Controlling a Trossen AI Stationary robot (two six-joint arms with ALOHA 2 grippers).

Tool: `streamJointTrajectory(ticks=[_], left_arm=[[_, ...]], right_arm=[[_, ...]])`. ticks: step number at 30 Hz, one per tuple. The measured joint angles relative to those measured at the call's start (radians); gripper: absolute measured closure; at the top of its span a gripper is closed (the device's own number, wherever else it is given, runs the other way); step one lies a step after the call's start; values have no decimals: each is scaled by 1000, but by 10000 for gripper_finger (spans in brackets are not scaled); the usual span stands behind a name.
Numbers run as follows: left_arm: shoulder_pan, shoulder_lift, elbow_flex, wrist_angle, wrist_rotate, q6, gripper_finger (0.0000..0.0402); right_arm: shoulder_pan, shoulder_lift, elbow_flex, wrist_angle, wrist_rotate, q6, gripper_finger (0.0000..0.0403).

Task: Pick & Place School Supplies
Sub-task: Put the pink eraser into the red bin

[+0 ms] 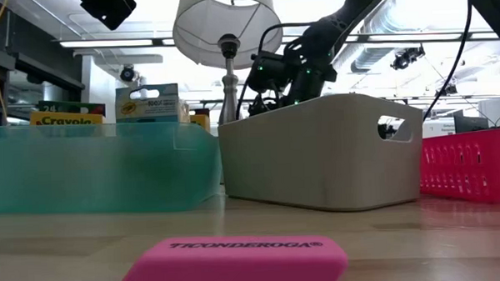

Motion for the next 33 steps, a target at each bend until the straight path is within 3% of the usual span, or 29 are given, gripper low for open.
streamJointTrajectory(ticks=[8, 22, 33], left_arm=[[0, 0, 0, 0, 0, 0, 245], [0, 0, 0, 0, 0, 0, 245], [0, 0, 0, -8, 0, 0, 245]], right_arm=[[0, 0, 0, 0, 2, -2, 273], [-3, 0, 0, 9, 3, -23, 379], [-7, -10, 0, 10, 5, -29, 375]])
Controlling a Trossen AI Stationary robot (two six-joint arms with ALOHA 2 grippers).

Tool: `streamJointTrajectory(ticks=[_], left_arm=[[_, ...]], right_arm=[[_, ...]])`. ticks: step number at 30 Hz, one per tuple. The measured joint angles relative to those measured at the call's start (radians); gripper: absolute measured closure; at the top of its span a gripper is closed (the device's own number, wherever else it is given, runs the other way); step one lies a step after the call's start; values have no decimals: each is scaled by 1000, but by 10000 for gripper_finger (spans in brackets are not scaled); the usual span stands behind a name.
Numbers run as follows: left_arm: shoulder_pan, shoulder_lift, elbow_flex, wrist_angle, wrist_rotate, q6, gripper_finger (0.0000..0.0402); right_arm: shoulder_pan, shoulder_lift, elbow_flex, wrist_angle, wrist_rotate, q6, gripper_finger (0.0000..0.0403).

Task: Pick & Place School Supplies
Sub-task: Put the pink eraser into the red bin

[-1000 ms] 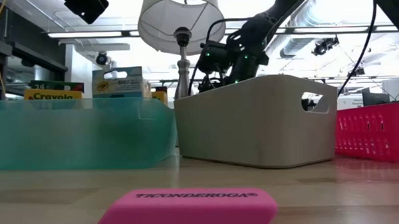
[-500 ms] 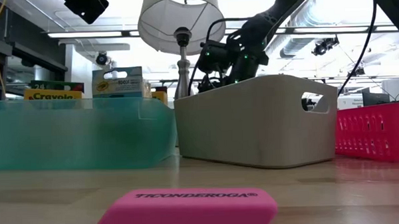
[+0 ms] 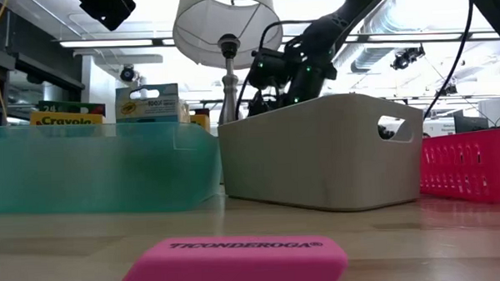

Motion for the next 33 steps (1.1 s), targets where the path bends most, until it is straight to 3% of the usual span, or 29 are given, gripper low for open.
streamJointTrajectory(ticks=[8, 16, 24, 33], left_arm=[[0, 0, 0, -1, 0, 0, 245], [0, 0, 0, -2, 0, -5, 245], [0, 0, 0, -8, 6, -17, 245], [-2, 0, 0, -23, 6, -27, 245]], right_arm=[[-20, -118, 0, -61, 85, 13, 379], [-9, -255, 2, -257, 106, 187, 379], [108, -356, 2, -417, 200, 383, 379], [324, -417, -23, -512, 248, 678, 379]])
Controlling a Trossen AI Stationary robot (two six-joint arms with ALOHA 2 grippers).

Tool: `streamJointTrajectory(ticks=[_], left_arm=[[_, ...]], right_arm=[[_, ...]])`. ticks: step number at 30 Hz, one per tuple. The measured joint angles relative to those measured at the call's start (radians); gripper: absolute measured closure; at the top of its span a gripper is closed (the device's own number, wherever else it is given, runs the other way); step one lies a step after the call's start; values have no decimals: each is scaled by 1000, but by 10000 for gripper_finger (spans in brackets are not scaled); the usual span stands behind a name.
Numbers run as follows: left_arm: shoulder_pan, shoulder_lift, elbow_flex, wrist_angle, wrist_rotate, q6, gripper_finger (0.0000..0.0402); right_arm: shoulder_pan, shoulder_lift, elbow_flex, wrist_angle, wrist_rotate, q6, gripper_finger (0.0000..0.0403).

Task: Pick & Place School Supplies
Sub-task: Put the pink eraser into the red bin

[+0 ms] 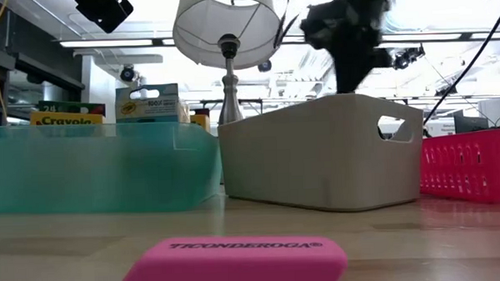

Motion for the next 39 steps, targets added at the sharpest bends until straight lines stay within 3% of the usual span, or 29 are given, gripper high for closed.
streamJointTrajectory(ticks=[24, 31, 39], left_arm=[[-1, 0, -47, 41, 2, -104, 245], [-1, 0, -47, 58, 2, -87, 245], [-1, 0, -47, 81, 1, -86, 245]], right_arm=[[442, -63, -248, -4, 116, 724, 379], [500, -66, -295, 37, 124, 837, 379], [503, -65, -323, 68, 128, 857, 376]])
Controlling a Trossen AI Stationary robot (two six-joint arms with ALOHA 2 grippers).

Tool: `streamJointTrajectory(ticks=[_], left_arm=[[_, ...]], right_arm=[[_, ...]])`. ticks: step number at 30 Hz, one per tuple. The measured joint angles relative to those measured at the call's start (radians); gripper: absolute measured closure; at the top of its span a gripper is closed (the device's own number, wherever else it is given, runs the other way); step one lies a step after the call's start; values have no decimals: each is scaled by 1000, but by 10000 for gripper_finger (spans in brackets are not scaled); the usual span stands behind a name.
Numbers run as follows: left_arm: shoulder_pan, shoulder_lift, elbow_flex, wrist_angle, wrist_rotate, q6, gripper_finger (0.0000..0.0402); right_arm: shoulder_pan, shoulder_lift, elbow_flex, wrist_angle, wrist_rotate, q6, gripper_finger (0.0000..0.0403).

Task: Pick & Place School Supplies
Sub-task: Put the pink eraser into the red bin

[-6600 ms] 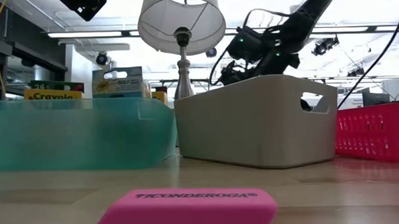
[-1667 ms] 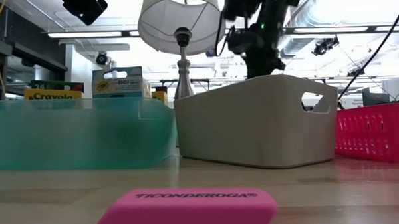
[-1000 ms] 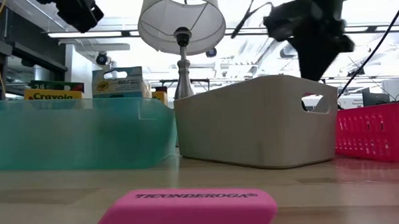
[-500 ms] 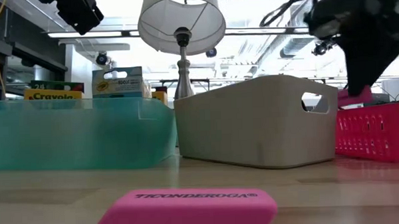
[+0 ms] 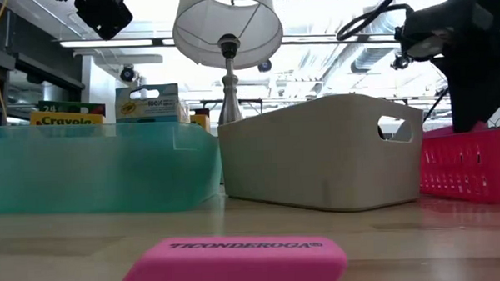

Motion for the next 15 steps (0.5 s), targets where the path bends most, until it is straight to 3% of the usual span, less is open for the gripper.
streamJointTrajectory(ticks=[15], left_arm=[[0, 0, 0, 0, 0, 1, 245]], right_arm=[[-3, 0, 0, -12, 6, 0, 343]])
